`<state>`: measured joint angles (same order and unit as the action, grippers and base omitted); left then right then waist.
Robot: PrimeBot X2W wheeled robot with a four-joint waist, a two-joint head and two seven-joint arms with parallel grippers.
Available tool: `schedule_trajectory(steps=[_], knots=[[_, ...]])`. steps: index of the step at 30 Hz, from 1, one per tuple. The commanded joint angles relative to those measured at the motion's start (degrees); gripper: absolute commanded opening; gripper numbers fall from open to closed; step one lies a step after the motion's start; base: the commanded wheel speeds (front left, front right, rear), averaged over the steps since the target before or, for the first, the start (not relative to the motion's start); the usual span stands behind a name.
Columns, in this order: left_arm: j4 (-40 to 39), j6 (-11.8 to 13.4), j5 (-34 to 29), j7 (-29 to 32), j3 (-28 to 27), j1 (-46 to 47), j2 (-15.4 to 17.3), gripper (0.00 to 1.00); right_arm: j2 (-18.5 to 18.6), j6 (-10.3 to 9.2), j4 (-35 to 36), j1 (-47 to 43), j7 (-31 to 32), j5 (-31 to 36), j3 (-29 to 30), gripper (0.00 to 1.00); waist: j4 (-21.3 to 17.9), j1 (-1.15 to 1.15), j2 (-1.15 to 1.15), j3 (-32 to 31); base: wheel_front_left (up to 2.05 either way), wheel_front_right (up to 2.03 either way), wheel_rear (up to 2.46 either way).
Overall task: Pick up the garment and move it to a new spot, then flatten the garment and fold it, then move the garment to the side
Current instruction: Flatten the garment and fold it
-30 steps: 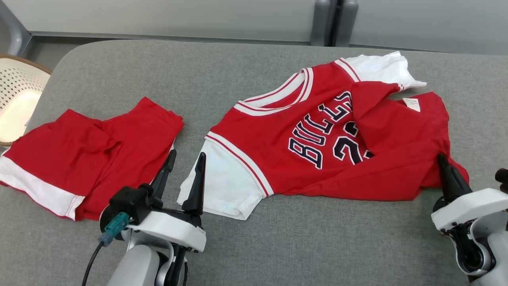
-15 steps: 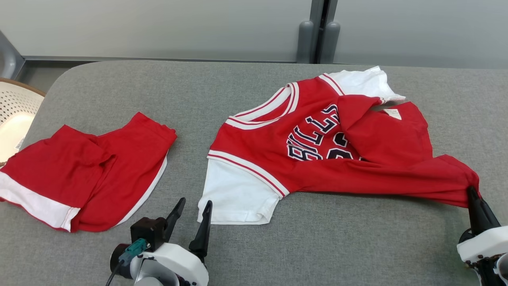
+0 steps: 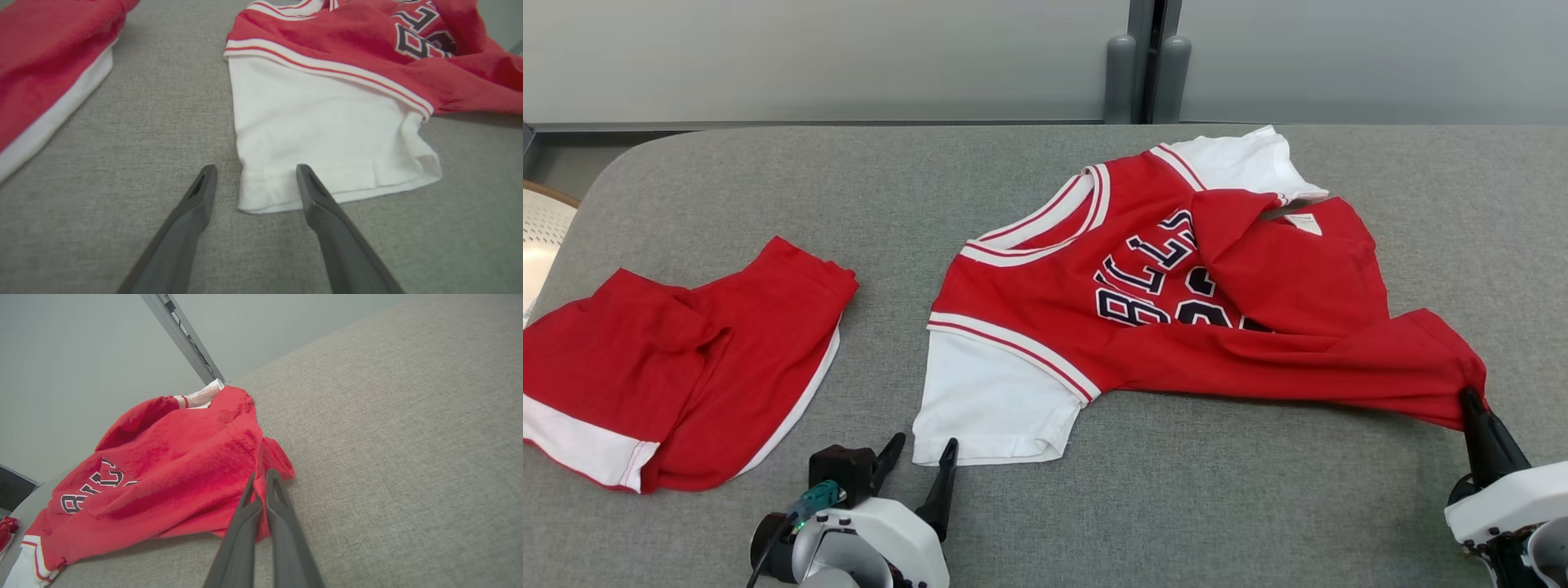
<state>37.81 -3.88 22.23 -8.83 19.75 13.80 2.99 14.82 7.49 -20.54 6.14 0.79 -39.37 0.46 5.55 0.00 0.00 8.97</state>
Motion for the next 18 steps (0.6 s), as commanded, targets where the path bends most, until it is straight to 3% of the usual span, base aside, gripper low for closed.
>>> schedule_trajectory(steps=[1,2,3,4,5,12,15,18], knots=[[0.41,0.27,0.45,0.04,0.15,0.91,0.27,1.00,0.01,0.00,0.46,-0.28,0.23,0.24,0.12,0.00,-0.10,0.00,0.00,0.08,0.00,0.00,0.00],[0.75,0.06,0.52,0.21,0.37,1.09,0.25,1.00,-0.10,0.00,0.66,-0.31,0.34,0.37,0.18,0.00,-0.16,0.00,0.00,0.13,0.00,0.00,0.00],[1.15,-0.35,0.55,0.60,0.71,1.16,0.24,0.91,-0.16,0.00,0.87,-0.35,0.52,0.50,0.27,0.00,-0.21,0.00,0.00,0.16,0.00,0.00,0.00],[1.64,-0.64,0.39,1.23,1.22,1.31,0.22,0.38,-0.16,0.00,1.13,-0.39,0.70,0.60,0.36,0.00,-0.24,0.00,0.00,0.21,0.00,0.00,0.00],[2.09,-1.03,0.52,2.15,1.70,1.38,0.21,0.00,-0.09,0.00,1.52,-0.39,0.83,0.78,0.29,0.00,-0.27,0.00,0.00,0.29,0.00,0.00,0.00],[-3.92,-3.19,7.14,0.39,0.09,3.20,0.67,0.00,0.99,0.00,5.27,-0.66,2.17,-0.60,-0.89,0.00,0.33,0.00,0.00,0.19,0.00,0.00,0.00],[-11.22,-3.63,13.32,-0.45,0.22,3.94,1.39,0.00,1.67,0.00,7.86,0.08,1.87,-2.10,-1.16,0.00,0.76,0.00,0.00,-0.42,0.00,0.00,0.00],[-19.71,-3.56,18.41,-0.89,0.19,4.59,4.53,0.00,2.73,0.00,10.68,1.53,1.58,-2.92,-1.33,0.00,1.05,0.00,0.00,-1.16,0.00,0.00,0.00]])
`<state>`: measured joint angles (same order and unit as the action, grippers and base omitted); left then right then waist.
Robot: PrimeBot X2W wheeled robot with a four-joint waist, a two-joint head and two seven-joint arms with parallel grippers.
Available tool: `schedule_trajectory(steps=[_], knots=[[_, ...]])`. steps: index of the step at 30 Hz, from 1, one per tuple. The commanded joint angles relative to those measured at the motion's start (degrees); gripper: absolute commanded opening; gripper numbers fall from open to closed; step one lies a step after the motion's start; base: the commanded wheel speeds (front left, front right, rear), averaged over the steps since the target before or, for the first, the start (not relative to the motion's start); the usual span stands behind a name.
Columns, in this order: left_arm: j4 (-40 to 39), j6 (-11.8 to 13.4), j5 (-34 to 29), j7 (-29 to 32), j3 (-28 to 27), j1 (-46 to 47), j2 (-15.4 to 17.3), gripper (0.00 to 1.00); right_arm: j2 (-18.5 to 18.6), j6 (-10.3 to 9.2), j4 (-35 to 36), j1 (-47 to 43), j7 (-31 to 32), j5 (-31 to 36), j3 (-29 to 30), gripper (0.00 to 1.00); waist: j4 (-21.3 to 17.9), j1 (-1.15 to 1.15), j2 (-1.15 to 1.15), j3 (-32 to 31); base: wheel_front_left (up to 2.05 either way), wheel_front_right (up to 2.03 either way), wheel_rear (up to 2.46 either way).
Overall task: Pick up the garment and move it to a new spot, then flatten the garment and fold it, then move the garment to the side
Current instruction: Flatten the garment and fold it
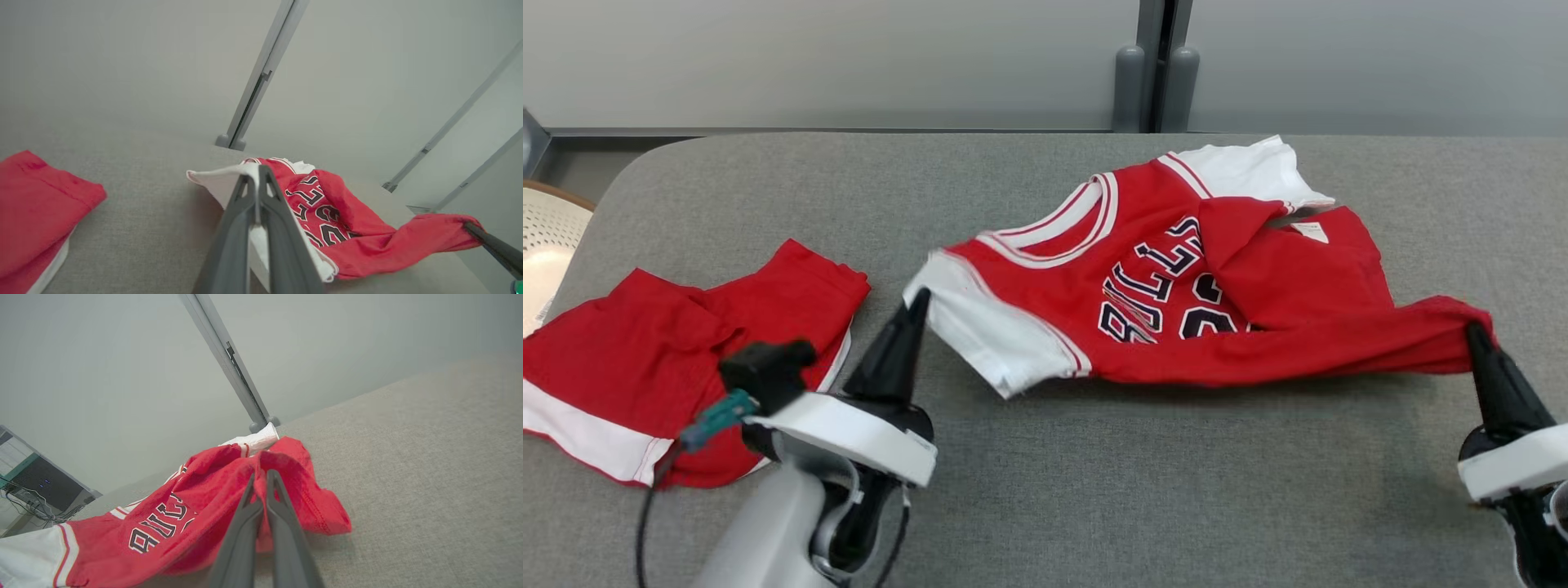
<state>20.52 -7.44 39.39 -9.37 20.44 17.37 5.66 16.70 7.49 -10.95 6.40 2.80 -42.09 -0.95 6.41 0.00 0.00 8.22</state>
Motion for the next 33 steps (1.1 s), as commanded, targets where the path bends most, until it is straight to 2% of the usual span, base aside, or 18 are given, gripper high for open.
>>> schedule_trajectory(steps=[1,5,8,11,16,26,30,33], knots=[[-5.10,-0.01,2.67,-0.44,-0.79,1.43,2.65,0.00,1.06,0.00,2.00,1.84,-0.50,-0.31,-0.01,0.00,0.25,0.00,0.00,-0.69,0.00,0.00,0.00],[-13.99,-0.03,6.12,0.34,-2.98,3.83,5.55,0.00,1.20,0.00,4.77,5.93,-1.82,-0.51,0.81,0.00,-0.20,0.00,0.00,-2.19,0.00,0.00,0.00],[-20.31,0.65,8.66,1.45,-5.42,5.85,6.08,0.00,0.80,0.00,5.62,9.94,-1.47,0.67,1.63,0.00,-0.96,0.00,0.00,-3.69,0.00,0.00,0.00],[-24.08,2.01,9.51,2.27,-6.82,7.70,6.14,0.00,0.78,0.00,6.17,12.61,-0.82,1.66,2.05,0.00,-1.23,0.00,0.00,-4.81,0.00,0.00,0.00],[-30.63,6.26,11.32,5.30,-8.86,12.45,5.48,0.00,0.31,0.00,8.22,17.36,1.78,4.57,3.38,0.00,-2.08,0.00,0.00,-7.42,0.00,0.00,0.00],[-36.73,13.63,10.64,11.17,-10.32,16.61,6.62,0.00,-2.94,0.00,17.15,18.43,11.40,9.21,9.37,0.00,-3.91,0.00,0.00,-8.84,0.00,0.00,0.00],[-36.66,14.88,8.94,13.99,-10.70,19.51,9.37,0.00,-3.26,0.00,19.44,21.93,15.89,11.75,8.83,0.00,-5.21,0.00,0.00,-6.01,0.00,0.00,0.00],[-33.67,14.33,8.05,16.31,-10.97,24.13,11.77,0.00,-2.70,0.00,16.37,28.12,18.00,13.53,6.41,0.00,-6.74,0.00,0.00,-2.37,0.00,0.00,0.00]])
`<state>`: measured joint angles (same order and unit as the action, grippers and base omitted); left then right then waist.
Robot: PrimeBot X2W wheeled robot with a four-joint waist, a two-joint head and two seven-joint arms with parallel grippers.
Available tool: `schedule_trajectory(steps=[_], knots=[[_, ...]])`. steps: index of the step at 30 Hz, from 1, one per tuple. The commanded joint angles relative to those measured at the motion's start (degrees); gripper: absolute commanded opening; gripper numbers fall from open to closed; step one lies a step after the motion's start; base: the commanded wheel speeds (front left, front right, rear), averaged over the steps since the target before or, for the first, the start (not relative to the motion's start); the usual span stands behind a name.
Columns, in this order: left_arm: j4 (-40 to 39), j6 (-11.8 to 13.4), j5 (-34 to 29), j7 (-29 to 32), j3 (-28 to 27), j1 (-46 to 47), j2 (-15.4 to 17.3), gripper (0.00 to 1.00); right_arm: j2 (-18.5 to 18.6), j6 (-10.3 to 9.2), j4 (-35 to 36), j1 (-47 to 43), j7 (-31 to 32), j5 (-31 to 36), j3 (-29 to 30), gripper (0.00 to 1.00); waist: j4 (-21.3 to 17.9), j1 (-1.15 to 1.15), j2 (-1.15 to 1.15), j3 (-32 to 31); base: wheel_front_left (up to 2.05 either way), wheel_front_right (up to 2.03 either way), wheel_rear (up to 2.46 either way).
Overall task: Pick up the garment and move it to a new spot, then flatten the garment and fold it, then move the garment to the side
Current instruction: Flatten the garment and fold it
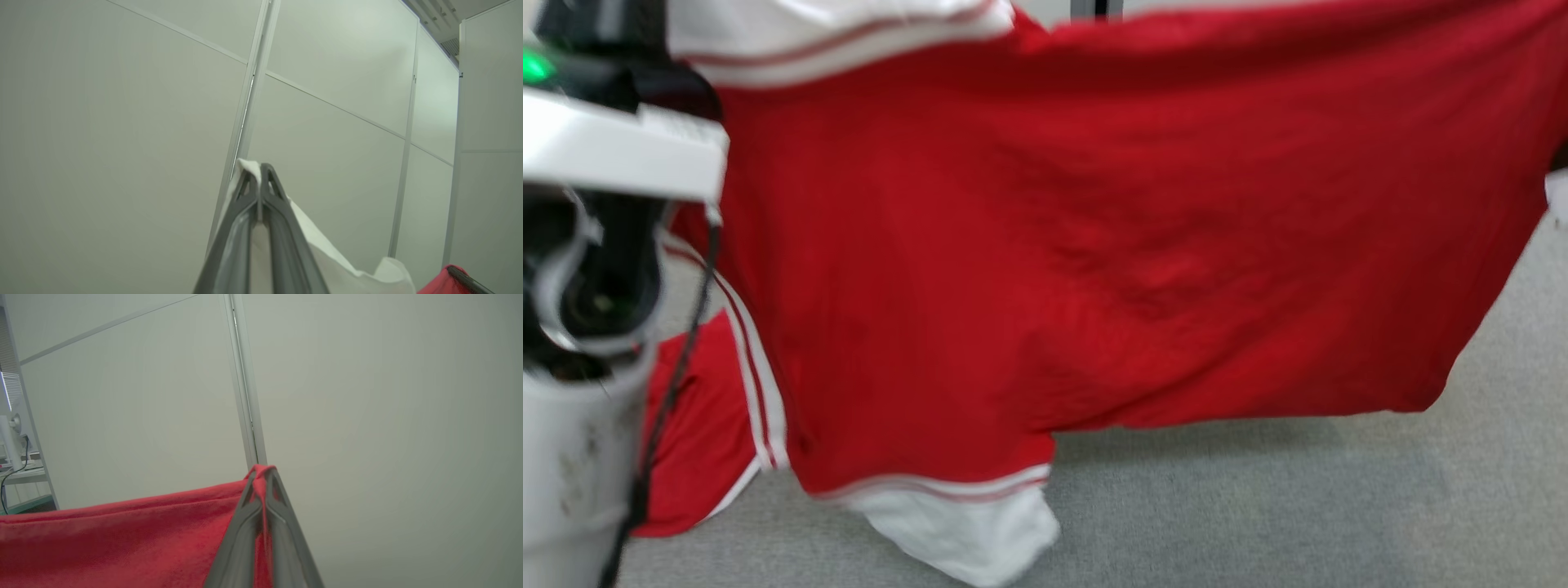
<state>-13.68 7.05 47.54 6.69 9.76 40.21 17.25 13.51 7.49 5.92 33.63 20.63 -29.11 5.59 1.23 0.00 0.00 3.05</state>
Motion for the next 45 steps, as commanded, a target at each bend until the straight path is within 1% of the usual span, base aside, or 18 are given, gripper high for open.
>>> schedule_trajectory(steps=[1,2,5,6,9,12,15,18,21,22,25,31,34,38,39,42,45], knots=[[2.07,-0.58,-0.18,0.95,-0.21,3.45,0.75,0.00,0.74,-0.01,-2.16,3.57,0.45,1.21,-0.63,0.00,-1.88,0.00,0.00,4.35,0.00,0.00,0.00],[3.79,-0.66,-0.38,1.53,-0.47,6.00,1.31,0.00,0.80,-0.01,-3.76,6.56,0.64,1.83,-1.29,0.00,-2.15,0.00,0.00,6.22,0.00,0.00,0.00],[9.74,-2.30,-1.27,2.58,-0.27,14.41,2.79,0.00,0.41,0.00,-9.23,16.24,0.38,3.22,-2.28,0.00,-2.57,0.00,0.00,12.42,0.00,0.00,0.00],[11.97,-2.82,-1.96,2.53,-0.28,17.77,3.35,0.00,0.13,0.00,-11.19,19.73,-0.18,3.60,-2.11,0.00,-2.64,0.00,0.00,14.72,0.00,0.00,0.00],[19.31,-4.53,-3.96,1.14,0.07,28.18,3.64,0.00,0.49,0.00,-17.24,30.19,-2.31,6.56,-3.53,0.00,-2.52,0.00,0.00,21.19,0.00,0.00,0.00],[27.96,-5.67,-5.46,-2.53,-0.49,38.05,2.90,0.00,1.00,-0.01,-23.71,40.29,-7.57,9.52,-4.87,0.00,-2.17,0.00,0.00,25.68,0.00,0.00,0.00],[35.52,-7.71,-7.67,-7.81,0.03,46.33,2.12,0.00,1.32,-0.02,-30.15,48.01,-15.07,12.15,-6.53,0.00,-1.64,0.00,0.00,28.33,0.00,0.00,0.00],[42.11,-8.73,-9.40,-13.29,0.40,51.79,0.82,0.00,1.38,-0.02,-36.40,53.35,-22.25,14.55,-6.88,0.00,-0.89,0.00,0.00,29.82,0.00,0.00,0.00],[47.71,-9.98,-10.13,-17.79,0.65,54.40,-0.47,0.00,0.95,-0.02,-41.80,55.66,-28.42,14.86,-7.03,0.00,-0.10,0.00,0.00,30.71,0.00,0.00,0.00],[47.71,-9.98,-10.13,-17.79,0.65,54.40,-0.47,0.00,0.95,-0.02,-41.80,55.66,-28.42,14.86,-7.03,0.00,-0.10,0.00,0.00,30.71,0.00,0.00,0.00],[51.77,-11.71,-10.66,-20.06,1.88,53.66,-1.83,0.00,0.94,-0.02,-46.47,54.79,-31.79,14.13,-8.88,0.00,0.81,0.00,0.00,31.24,0.00,0.00,0.00],[56.35,-13.95,-11.57,-21.75,4.67,46.00,-4.41,0.00,0.93,-0.02,-53.44,47.84,-34.55,9.58,-12.11,0.00,2.49,0.00,0.00,31.34,0.00,0.00,0.00],[57.07,-14.48,-12.18,-21.91,6.47,40.25,-4.60,0.00,1.15,-0.02,-55.99,42.57,-35.32,7.58,-14.30,0.00,3.04,0.00,0.00,30.50,0.00,0.00,0.00],[56.03,-14.47,-11.96,-21.82,5.71,30.75,-4.68,0.00,1.16,-0.01,-58.24,34.78,-35.75,4.24,-17.22,0.00,3.65,0.00,0.00,28.37,0.00,0.00,0.00],[54.69,-14.50,-12.77,-21.83,6.92,25.94,-4.47,0.00,1.67,-0.02,-58.82,31.06,-35.86,2.22,-18.78,0.00,4.14,0.00,0.00,26.83,0.00,0.00,0.00],[53.43,-14.52,-13.32,-21.84,8.66,18.40,-4.06,0.00,2.26,-0.02,-59.42,25.97,-35.88,-1.49,-20.97,0.00,4.72,0.00,0.00,24.04,0.00,0.00,0.00],[52.40,-14.53,-13.92,-21.85,11.90,11.97,-3.18,0.00,3.66,-0.02,-59.77,21.55,-35.90,-4.29,-23.82,0.00,5.20,0.00,0.00,21.06,0.00,0.00,0.00]])
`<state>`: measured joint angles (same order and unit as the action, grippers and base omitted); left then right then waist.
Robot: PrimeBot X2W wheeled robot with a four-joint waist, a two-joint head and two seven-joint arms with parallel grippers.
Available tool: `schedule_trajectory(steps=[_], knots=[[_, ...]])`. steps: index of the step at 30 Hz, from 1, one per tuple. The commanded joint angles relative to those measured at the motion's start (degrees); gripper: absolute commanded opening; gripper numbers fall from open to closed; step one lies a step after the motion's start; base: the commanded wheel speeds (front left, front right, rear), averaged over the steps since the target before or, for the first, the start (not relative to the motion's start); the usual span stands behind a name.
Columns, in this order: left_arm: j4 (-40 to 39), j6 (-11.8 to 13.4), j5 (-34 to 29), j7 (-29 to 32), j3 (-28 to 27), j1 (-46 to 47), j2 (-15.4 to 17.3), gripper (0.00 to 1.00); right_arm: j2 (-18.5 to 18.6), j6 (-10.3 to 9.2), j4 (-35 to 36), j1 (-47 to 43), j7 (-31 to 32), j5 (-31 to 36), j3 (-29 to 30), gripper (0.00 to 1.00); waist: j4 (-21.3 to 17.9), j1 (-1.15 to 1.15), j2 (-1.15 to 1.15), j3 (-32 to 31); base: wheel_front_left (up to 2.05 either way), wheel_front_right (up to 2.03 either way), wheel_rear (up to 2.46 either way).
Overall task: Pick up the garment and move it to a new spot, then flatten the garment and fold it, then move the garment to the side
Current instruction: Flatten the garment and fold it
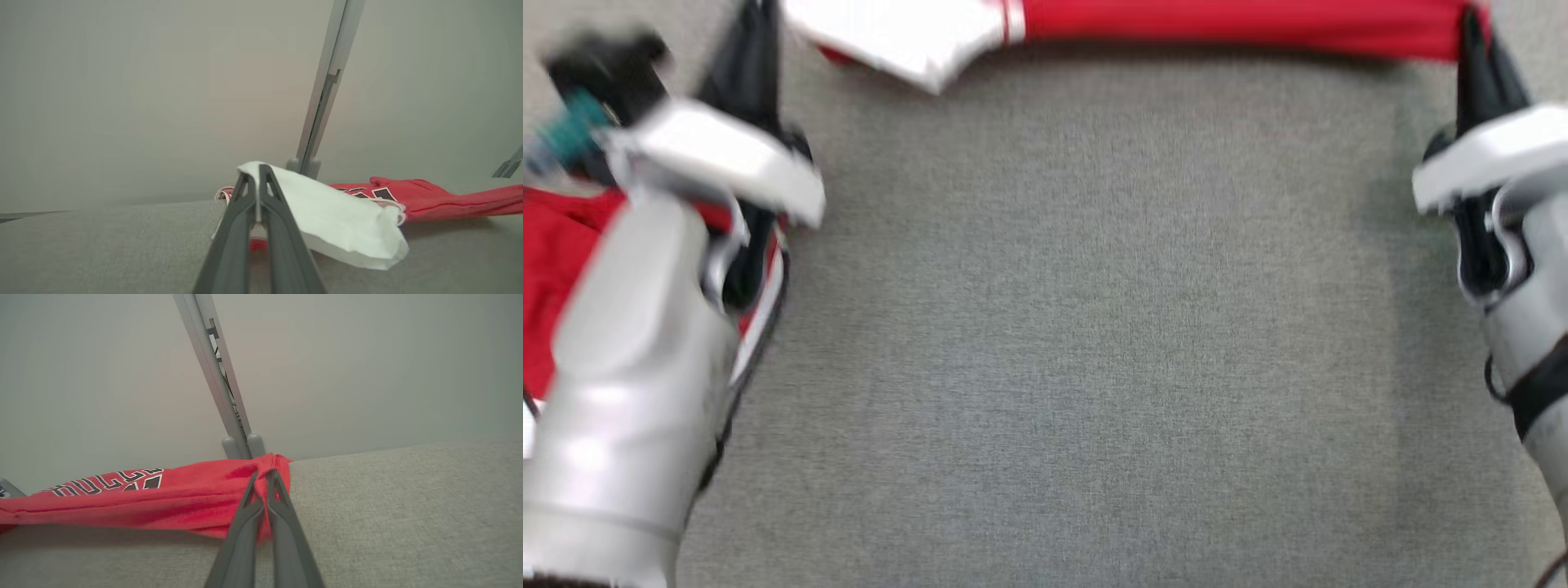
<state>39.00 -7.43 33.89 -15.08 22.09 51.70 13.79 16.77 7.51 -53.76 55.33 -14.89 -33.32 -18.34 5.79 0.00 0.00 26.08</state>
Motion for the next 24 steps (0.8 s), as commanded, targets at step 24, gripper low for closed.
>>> schedule_trajectory(steps=[24], knots=[[-9.31,-0.02,9.39,4.17,18.70,-26.31,11.34,0.00,9.26,-0.04,0.78,-20.71,9.35,-17.02,-18.14,0.00,3.41,0.00,0.00,-20.96,0.00,0.00,0.00]])
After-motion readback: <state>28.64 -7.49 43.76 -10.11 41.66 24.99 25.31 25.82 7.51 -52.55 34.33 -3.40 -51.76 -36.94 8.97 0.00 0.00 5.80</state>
